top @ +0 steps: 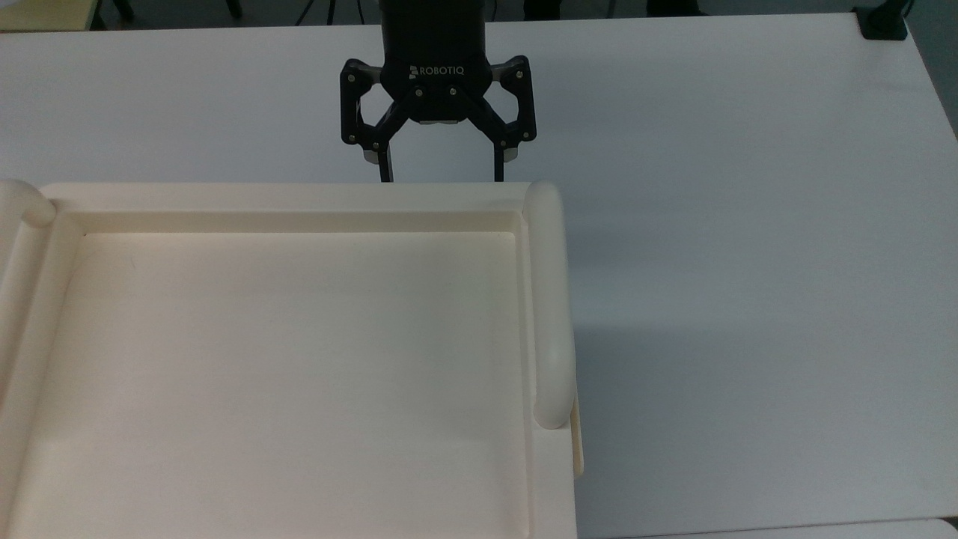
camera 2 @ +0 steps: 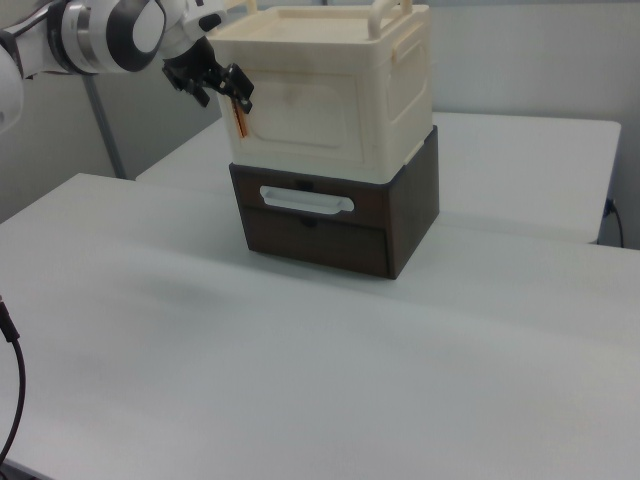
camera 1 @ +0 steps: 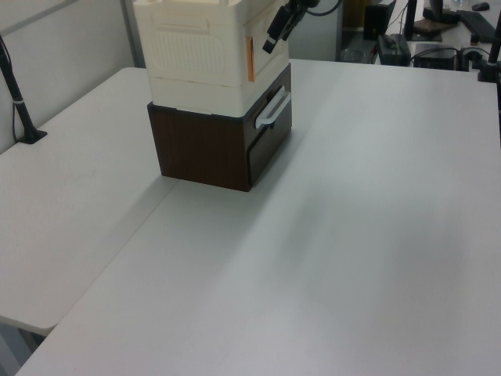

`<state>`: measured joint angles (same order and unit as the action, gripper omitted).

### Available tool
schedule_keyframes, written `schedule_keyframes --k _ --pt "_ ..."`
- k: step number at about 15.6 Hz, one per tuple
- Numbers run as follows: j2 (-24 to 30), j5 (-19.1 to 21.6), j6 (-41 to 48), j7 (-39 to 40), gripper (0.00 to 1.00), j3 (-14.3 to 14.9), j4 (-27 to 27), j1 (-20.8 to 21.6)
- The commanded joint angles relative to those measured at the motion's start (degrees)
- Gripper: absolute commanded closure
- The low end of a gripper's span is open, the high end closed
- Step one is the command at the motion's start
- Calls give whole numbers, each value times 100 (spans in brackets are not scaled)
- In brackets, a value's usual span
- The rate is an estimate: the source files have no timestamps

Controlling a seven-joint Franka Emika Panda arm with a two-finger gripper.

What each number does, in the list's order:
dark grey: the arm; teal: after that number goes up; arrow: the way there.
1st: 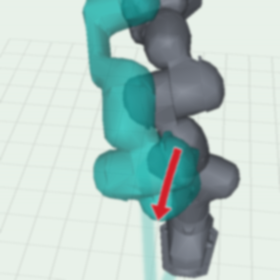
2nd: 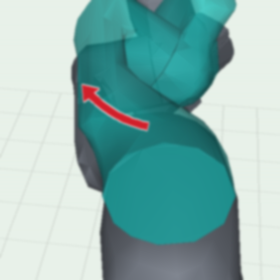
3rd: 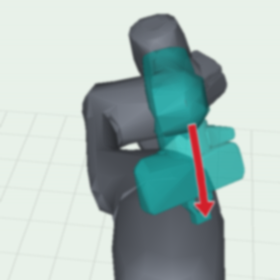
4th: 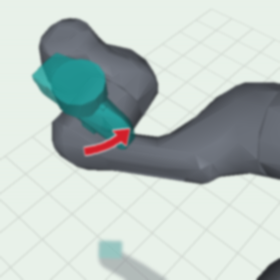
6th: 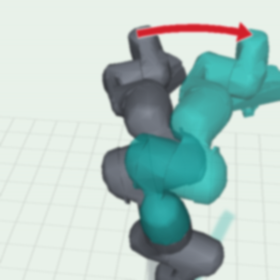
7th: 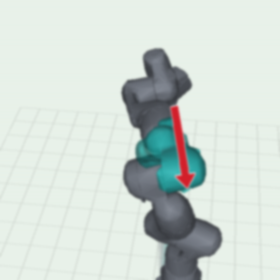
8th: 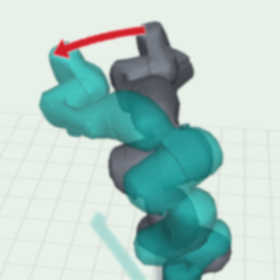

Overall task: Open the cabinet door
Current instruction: 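Move the gripper down to the orange handle on the cabinet door, then close the gripper around the orange door handle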

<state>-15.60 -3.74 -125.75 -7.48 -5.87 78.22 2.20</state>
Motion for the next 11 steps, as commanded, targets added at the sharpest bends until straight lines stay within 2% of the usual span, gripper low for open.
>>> schedule_keyframes --k 1,6,11 --pt "-188 -311 -485 -166 0 42 -132 88" --pt "-303 -663 -828 -140 10 42 -97 158" --pt "-303 -725 -855 -140 18 42 -106 228"
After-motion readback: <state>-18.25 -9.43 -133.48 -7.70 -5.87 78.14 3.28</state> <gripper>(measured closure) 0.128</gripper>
